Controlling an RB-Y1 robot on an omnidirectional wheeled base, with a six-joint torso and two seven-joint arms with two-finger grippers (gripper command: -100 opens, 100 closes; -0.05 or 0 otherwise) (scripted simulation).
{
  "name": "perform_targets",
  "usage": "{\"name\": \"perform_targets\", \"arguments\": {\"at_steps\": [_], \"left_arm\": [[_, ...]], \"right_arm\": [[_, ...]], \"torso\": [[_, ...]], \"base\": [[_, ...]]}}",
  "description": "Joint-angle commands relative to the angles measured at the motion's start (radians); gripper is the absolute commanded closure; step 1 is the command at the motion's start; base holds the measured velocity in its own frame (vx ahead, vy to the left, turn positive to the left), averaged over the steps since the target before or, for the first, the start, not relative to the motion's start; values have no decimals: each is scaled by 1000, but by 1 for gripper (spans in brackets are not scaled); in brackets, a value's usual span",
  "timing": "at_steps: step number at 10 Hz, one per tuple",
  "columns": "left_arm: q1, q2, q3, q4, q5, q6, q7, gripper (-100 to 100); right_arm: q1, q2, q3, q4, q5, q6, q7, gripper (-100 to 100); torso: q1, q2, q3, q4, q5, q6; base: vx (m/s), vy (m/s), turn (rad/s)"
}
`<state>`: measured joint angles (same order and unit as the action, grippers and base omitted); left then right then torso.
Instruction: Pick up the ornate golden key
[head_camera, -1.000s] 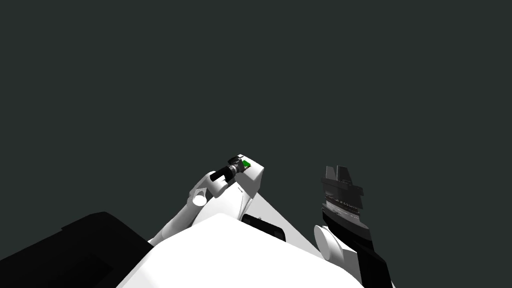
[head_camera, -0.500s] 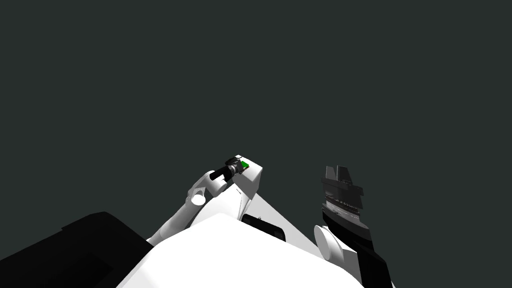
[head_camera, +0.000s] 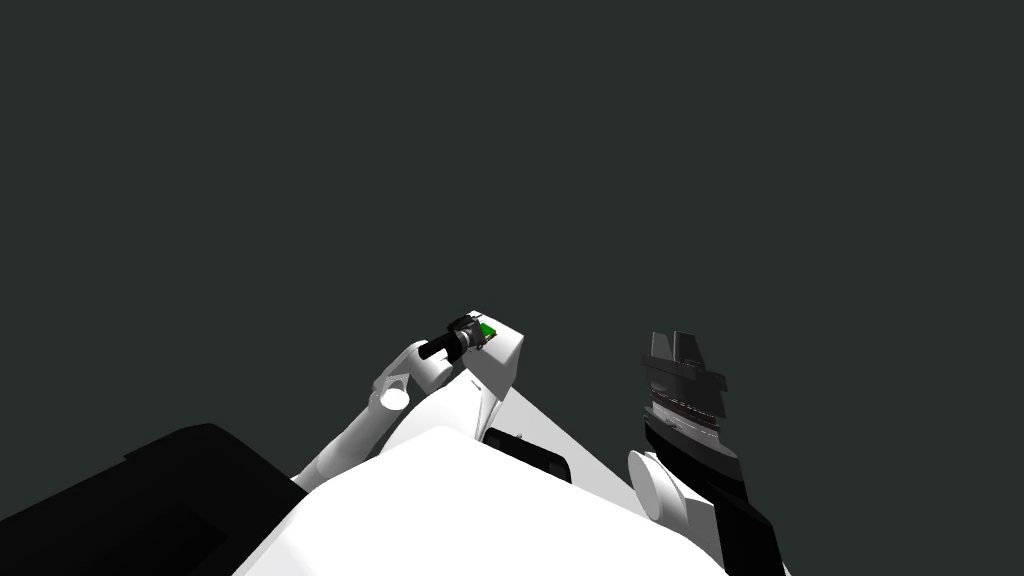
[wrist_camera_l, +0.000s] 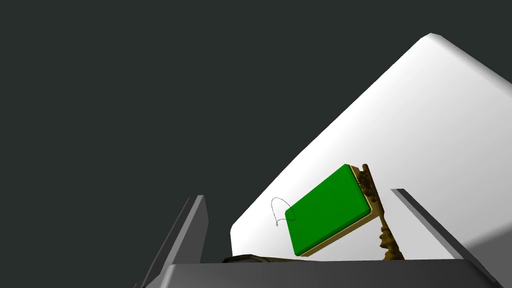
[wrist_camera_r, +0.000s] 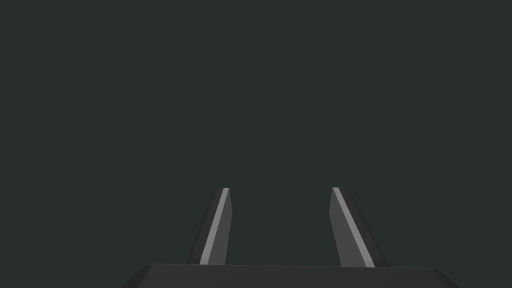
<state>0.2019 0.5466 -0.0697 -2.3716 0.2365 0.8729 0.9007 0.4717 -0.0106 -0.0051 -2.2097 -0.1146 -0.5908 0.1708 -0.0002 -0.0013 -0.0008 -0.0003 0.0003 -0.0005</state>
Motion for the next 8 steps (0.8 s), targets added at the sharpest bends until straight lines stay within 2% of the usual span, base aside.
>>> {"name": "perform_targets", "arguments": {"at_steps": [1,7,8], "left_arm": [[0,-1,-1,0,-2,2,1,-100],[0,-1,-1,0,-2,2,1,-100],[11,5,-5,-8,7,40,15,-100]], "right_arm": [[0,0,0,0,0,0,0,0],[0,0,0,0,0,0,0,0],[0,0,0,0,0,0,0,0]], "torso": [[0,0,0,0,0,0],[0,1,0,0,0,0],[0,1,0,0,0,0]], "base": [[13,0,-11],[5,5,-10],[1,12,-27]]}}
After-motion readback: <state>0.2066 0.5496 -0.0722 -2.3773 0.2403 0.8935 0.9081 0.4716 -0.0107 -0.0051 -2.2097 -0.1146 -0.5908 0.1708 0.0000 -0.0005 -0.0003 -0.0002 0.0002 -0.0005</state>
